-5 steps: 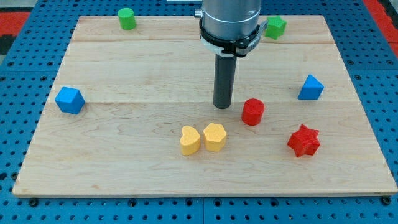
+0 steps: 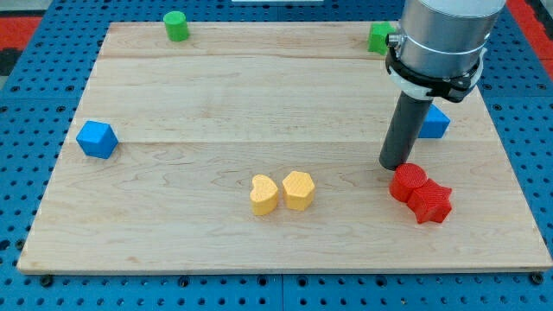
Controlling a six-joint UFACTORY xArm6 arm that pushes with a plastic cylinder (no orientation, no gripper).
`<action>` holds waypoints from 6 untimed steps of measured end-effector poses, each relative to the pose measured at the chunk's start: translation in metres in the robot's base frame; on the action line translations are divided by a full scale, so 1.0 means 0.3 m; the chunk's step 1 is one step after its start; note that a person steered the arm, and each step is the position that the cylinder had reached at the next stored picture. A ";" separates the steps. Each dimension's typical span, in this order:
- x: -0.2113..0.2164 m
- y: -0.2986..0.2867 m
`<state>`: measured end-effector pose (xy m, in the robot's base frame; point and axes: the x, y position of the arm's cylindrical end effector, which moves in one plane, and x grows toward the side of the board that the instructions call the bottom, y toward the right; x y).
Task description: Push the red circle into the red star
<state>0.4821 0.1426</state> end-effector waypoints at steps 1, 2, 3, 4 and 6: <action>0.000 0.000; -0.002 0.000; -0.002 0.000; -0.045 0.002; -0.130 0.147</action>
